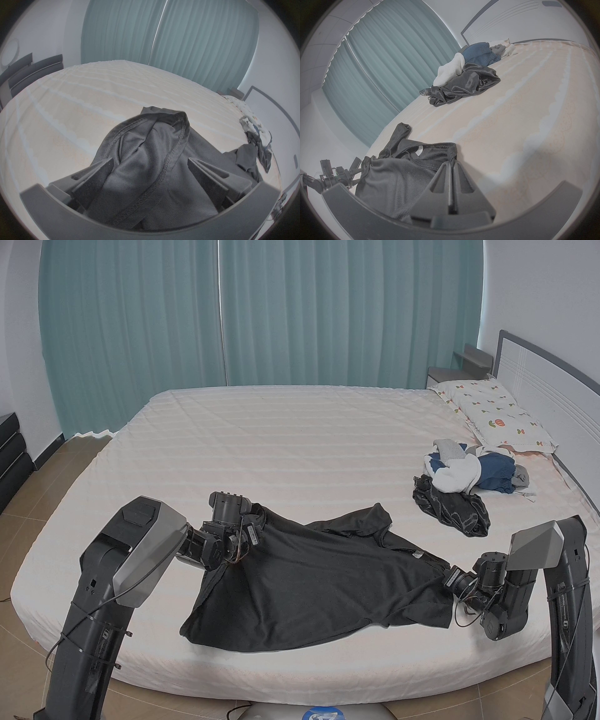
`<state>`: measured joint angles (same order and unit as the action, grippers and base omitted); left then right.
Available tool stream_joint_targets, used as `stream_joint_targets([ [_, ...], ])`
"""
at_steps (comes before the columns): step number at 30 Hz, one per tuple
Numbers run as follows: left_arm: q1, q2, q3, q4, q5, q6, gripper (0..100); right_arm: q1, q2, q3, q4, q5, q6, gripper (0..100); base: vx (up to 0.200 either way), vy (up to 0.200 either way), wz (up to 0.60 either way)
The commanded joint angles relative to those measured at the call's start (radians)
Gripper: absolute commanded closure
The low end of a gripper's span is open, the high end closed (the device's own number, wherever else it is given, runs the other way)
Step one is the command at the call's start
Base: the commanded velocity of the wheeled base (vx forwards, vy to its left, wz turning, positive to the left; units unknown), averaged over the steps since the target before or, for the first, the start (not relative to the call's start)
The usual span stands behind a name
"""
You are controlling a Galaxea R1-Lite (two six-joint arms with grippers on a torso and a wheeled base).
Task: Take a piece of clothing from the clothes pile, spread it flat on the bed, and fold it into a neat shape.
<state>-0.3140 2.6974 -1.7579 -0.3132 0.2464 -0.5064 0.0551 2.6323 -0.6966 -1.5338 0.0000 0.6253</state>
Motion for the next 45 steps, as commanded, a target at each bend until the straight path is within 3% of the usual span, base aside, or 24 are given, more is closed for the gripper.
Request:
stream_joint_targets([
  [1,0.0,0.036,-0.017,0.002,0.004,0.037,0,0.0,0.002,0.0,0.0,0.0,0.001,100,0.0,0.0,0.0],
  [5,0.013,0.051,-0.015,-0.001,0.028,0.117,0,0.0,0.002,0.0,0.0,0.0,-0.001,100,0.0,0.0,0.0],
  [10,0.047,0.053,-0.022,-0.003,0.044,0.126,0,-0.001,0.002,0.0,0.0,0.0,-0.001,100,0.0,0.0,0.0],
  [27,0.205,-0.001,-0.025,0.008,0.065,0.043,0,-0.001,0.002,0.0,0.0,-0.002,-0.001,100,0.0,0.0,0.0],
  [45,0.36,-0.001,-0.055,0.02,0.057,0.037,0,-0.003,0.002,-0.001,0.0,-0.002,-0.001,100,0.0,0.0,0.0],
])
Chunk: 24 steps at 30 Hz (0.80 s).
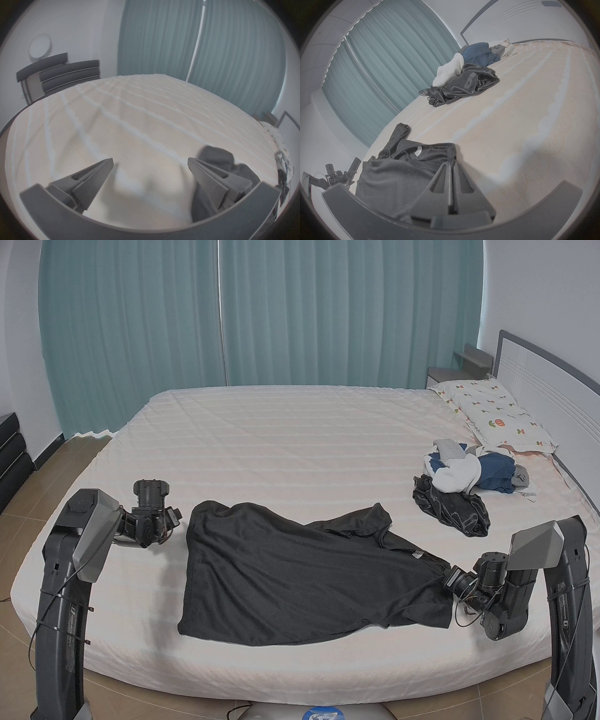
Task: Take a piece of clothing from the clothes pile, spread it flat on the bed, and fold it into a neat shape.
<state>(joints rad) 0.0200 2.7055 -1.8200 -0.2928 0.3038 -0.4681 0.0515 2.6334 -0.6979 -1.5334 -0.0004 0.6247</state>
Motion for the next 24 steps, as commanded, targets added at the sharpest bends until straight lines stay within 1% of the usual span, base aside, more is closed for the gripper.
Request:
stream_joint_targets([
  [1,0.031,-0.012,0.01,0.0,0.0,-0.004,0,0.001,0.0,0.0,-0.001,0.0,0.0,100,0.0,0.0,0.0],
  [3,0.034,-0.015,0.01,0.0,-0.003,-0.017,0,-0.001,0.0,0.0,-0.001,0.0,0.0,100,0.0,0.0,0.0],
  [6,0.035,-0.023,0.004,0.006,-0.025,-0.063,0,0.001,0.0,0.0,-0.001,0.0,0.0,100,0.0,0.0,0.0],
  [7,0.034,-0.033,0.004,0.017,-0.048,-0.086,0,0.001,0.0,-0.002,-0.001,0.0,0.0,100,0.0,0.0,0.0],
  [8,0.032,-0.035,0.004,0.02,-0.054,-0.092,0,0.001,0.0,-0.002,-0.001,0.0,0.0,100,0.0,0.0,0.0],
  [10,0.02,-0.049,0.002,0.047,-0.109,-0.156,0,0.001,0.0,-0.002,-0.001,0.0,0.001,100,0.0,0.0,0.0],
  [12,0.006,-0.059,0.001,0.058,-0.183,-0.221,0,0.001,0.0,-0.002,-0.001,0.0,0.001,100,0.0,0.0,0.0],
  [15,-0.003,-0.062,-0.002,0.061,-0.278,-0.279,0,0.002,0.0,-0.002,-0.001,0.002,0.001,100,0.0,0.0,0.0],
  [16,-0.005,-0.062,-0.002,0.061,-0.282,-0.28,0,0.002,0.0,-0.002,-0.002,0.002,0.003,100,0.0,0.0,0.0],
  [17,-0.006,-0.055,-0.01,0.057,-0.324,-0.293,0,0.002,0.0,-0.002,-0.002,0.002,0.003,100,0.0,0.0,0.0],
  [21,-0.006,-0.018,-0.071,0.057,-0.339,-0.3,0,0.002,0.002,-0.003,-0.001,0.003,0.003,100,0.0,0.0,0.0],
  [24,-0.008,0.011,-0.11,0.06,-0.348,-0.346,0,0.002,0.002,-0.003,-0.001,0.003,0.003,100,0.0,0.0,0.0],
])
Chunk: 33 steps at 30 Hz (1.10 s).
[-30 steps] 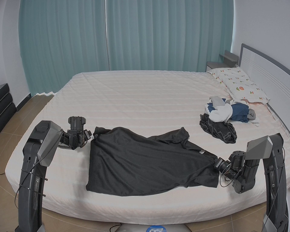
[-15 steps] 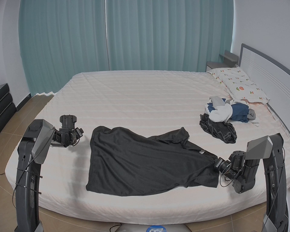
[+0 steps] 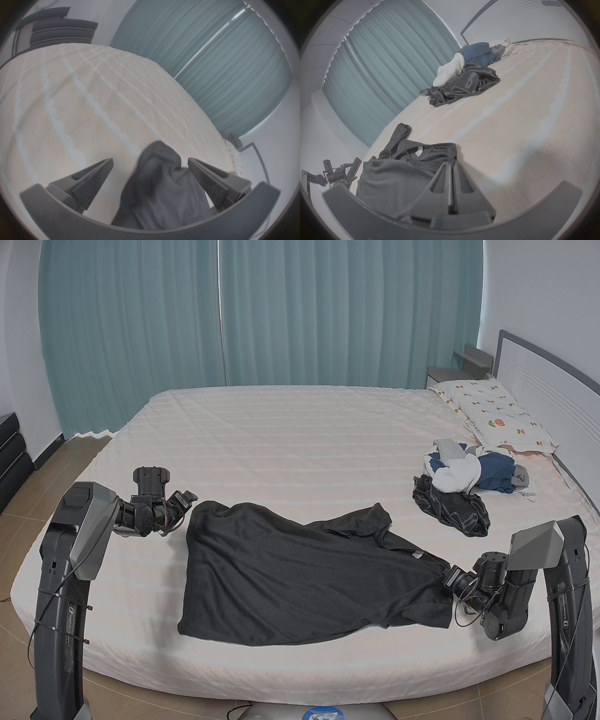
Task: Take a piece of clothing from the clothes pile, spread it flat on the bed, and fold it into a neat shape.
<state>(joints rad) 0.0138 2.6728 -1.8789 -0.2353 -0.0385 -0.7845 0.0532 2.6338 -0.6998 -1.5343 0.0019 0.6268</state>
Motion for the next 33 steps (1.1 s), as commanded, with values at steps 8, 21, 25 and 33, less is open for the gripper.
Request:
stream_joint_targets([
  [8,-0.02,0.096,-0.108,-0.004,-0.061,-0.113,0,0.0,0.002,0.0,-0.001,0.001,0.002,100,0.0,0.0,0.0],
  [21,-0.021,0.11,-0.118,-0.006,-0.069,-0.111,0,0.01,0.002,0.002,-0.001,0.0,0.002,100,0.0,0.0,0.0],
  [25,-0.026,0.114,-0.118,-0.004,-0.069,-0.107,100,0.01,0.002,0.0,-0.004,0.0,0.002,100,0.0,0.0,0.0],
  [33,-0.026,0.121,-0.121,-0.006,-0.066,-0.107,100,0.01,0.003,0.002,-0.021,-0.002,0.001,100,0.0,0.0,0.0],
])
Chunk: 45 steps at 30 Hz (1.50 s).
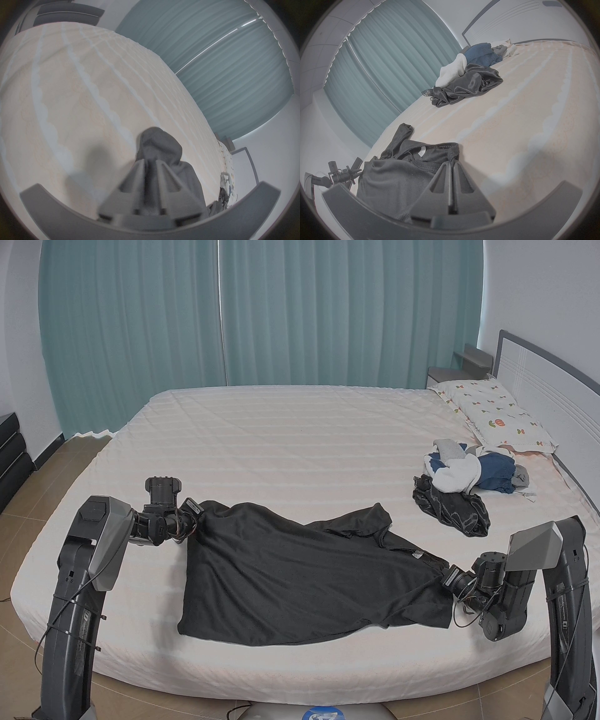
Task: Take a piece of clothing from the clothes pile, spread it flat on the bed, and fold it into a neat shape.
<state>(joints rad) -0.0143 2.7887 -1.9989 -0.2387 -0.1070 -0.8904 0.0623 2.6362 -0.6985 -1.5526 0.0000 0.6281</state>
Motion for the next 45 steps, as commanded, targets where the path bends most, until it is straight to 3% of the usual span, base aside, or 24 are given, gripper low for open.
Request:
stream_joint_targets([
  [1,0.002,0.005,-0.001,-0.004,0.006,-0.002,100,0.001,0.001,0.001,-0.004,0.0,0.001,100,0.0,0.0,0.0],
  [7,0.007,0.0,0.0,-0.005,0.044,-0.004,100,-0.015,-0.015,0.002,-0.009,-0.003,0.004,100,0.0,0.0,0.0],
  [8,0.01,0.0,-0.001,-0.011,0.079,-0.004,100,-0.019,-0.022,0.004,-0.009,-0.003,0.015,100,0.0,0.0,0.0],
  [12,0.013,0.006,0.0,-0.085,0.122,-0.005,100,-0.021,-0.042,0.034,-0.009,-0.002,0.032,100,0.0,0.0,0.0],
  [24,0.036,-0.005,0.014,-0.097,0.132,-0.01,100,-0.021,-0.054,0.05,-0.009,-0.003,0.032,100,0.0,0.0,0.0],
  [25,0.036,-0.005,0.02,-0.096,0.132,-0.01,0,-0.019,-0.053,0.057,-0.009,-0.003,0.025,100,0.0,0.0,0.0],
  [27,0.036,-0.009,0.04,-0.094,0.132,-0.012,0,-0.013,-0.051,0.071,-0.009,-0.002,0.018,100,0.0,0.0,0.0],
  [28,0.036,-0.009,0.04,-0.096,0.132,-0.012,0,-0.012,-0.051,0.071,-0.009,-0.002,0.018,0,0.0,0.0,0.0],
  [33,0.033,-0.146,0.212,-0.108,0.11,-0.107,0,-0.012,-0.085,0.09,-0.009,-0.003,-0.01,0,0.0,0.0,0.0],
  [36,0.022,-0.235,0.335,-0.131,0.053,-0.11,0,-0.019,-0.156,0.096,0.002,0.003,-0.011,0,0.0,0.0,0.0],
  [40,0.005,-0.327,0.453,-0.16,0.035,-0.113,0,-0.01,-0.217,0.102,0.026,0.008,-0.013,0,0.0,0.0,0.0],
  [45,-0.01,-0.48,0.764,-0.208,-0.016,-0.11,0,0.014,-0.246,0.186,0.039,0.021,-0.013,0,0.0,0.0,0.0],
])
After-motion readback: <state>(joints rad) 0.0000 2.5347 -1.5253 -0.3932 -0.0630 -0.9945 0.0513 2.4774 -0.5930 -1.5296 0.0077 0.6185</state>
